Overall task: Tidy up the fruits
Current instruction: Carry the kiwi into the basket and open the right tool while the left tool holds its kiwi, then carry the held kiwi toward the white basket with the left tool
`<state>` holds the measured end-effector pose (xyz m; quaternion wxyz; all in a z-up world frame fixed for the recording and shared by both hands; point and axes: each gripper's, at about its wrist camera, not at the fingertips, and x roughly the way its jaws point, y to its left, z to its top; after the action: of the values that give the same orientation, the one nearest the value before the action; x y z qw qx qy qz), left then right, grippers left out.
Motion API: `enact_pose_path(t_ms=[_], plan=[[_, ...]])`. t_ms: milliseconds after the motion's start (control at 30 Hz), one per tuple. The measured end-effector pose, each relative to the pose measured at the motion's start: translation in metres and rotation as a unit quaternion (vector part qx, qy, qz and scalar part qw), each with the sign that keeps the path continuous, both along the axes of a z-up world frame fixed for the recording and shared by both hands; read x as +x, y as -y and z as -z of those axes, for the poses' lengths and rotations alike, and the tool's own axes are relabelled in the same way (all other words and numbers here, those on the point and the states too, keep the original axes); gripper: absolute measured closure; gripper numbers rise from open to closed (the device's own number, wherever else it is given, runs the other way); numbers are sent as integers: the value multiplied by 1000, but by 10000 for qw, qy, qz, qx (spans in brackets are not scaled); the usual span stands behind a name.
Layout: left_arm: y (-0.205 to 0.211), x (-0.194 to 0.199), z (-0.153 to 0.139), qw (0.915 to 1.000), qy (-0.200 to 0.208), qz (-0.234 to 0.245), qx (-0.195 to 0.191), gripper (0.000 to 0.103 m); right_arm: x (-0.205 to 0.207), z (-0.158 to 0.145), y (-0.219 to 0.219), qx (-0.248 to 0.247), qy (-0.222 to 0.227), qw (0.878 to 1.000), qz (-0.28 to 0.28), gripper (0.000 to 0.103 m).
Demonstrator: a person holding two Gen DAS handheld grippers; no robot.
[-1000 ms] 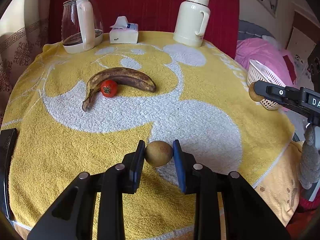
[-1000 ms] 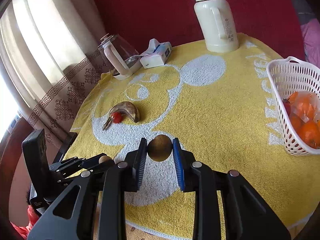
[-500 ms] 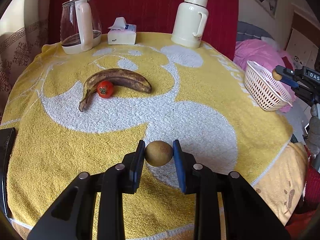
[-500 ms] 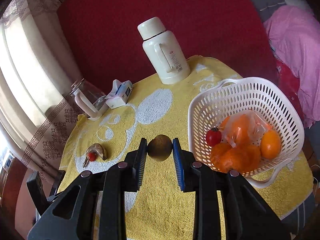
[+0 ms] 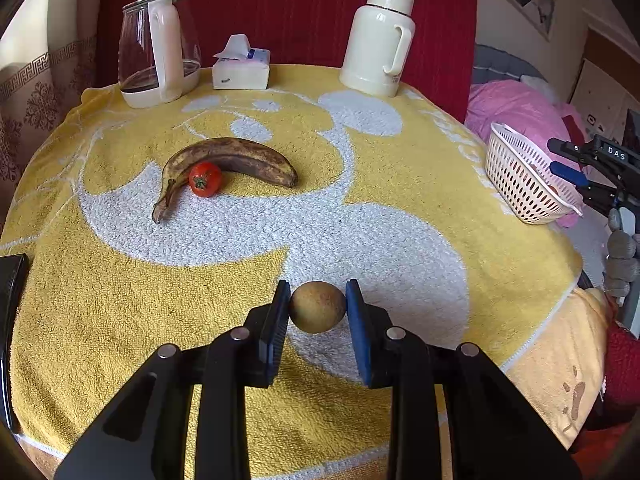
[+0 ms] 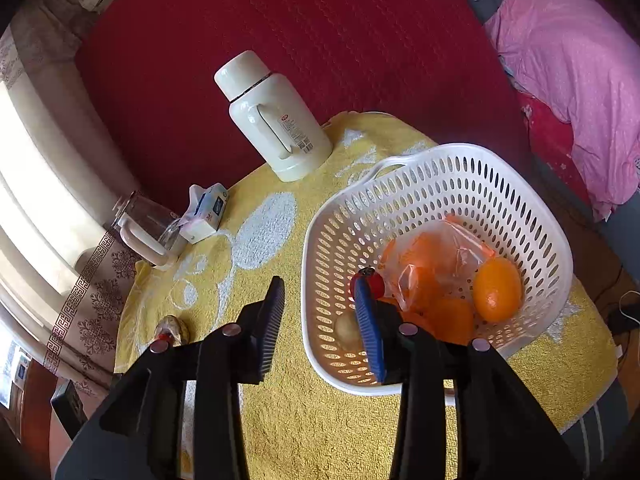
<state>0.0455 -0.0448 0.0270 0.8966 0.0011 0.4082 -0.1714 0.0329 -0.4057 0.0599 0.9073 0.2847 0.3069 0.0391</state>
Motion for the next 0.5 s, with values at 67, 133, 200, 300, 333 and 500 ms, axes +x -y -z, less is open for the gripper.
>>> enact_pose_path(t_ms=[67, 133, 200, 300, 333, 500], plan=[[3, 0, -3, 10000, 11, 27, -30, 74, -1, -1, 2, 16, 19, 10000, 25, 59], [8, 0, -7, 10000, 41, 75, -33, 74, -3, -3, 5, 38, 68, 9999, 66, 59], [14, 0, -14, 9998, 109, 143, -5, 74, -5, -7, 9, 69, 133, 9998, 99, 59], [27, 0, -24, 9994, 198, 279, 18, 74, -9, -16, 15, 73, 273, 9994, 190, 58], [32, 1, -28, 9992, 219, 329, 23, 74, -11, -19, 19, 84, 323, 9992, 228, 57], [64, 6, -43, 9975, 302, 641, 18, 74, -19, -32, 35, 171, 568, 9974, 414, 51]])
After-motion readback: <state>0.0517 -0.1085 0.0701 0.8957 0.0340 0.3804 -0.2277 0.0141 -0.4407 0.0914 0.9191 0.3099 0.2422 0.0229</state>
